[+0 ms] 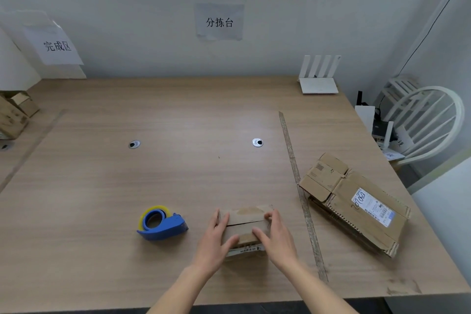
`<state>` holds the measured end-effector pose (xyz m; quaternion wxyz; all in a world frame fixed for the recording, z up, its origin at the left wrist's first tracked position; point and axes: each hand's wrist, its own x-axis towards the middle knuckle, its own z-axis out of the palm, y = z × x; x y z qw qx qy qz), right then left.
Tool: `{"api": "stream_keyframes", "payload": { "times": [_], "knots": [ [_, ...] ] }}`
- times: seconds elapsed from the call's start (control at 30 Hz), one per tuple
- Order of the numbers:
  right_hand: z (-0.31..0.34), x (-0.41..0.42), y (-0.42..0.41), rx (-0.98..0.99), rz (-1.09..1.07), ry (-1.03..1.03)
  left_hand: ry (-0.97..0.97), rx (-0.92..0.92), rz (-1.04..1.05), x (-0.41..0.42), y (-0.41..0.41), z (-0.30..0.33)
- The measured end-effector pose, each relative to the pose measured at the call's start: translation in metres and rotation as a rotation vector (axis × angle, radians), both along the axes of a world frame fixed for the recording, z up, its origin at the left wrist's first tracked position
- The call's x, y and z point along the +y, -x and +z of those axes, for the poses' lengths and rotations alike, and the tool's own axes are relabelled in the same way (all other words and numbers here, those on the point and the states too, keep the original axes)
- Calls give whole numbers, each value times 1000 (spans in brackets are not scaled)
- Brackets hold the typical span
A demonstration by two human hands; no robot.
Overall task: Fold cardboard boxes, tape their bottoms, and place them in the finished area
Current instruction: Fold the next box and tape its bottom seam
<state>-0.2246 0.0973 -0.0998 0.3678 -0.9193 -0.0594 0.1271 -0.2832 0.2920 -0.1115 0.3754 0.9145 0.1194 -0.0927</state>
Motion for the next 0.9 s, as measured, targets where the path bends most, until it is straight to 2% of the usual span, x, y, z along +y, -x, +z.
{"api": "stream_keyframes", "payload": {
  "times": [0.13,0.3,0.67,0.8,0.9],
  "knots": [
    [-2,-3,0,-9,19,36,-32,-7,-27,4,3,0],
    [-8,-16,6,49,129,-35,-1,-26,17,13,9,-3],
    [-6,-7,0,76,191,91,-84,-63,40,18,-1,5],
    [-9,-11,-1,129,217,-36,-79,-126,85,9,-7,8],
    [-10,-12,-1,153,219,-59,-69,-142,112,5,-6,7]
  ]
}}
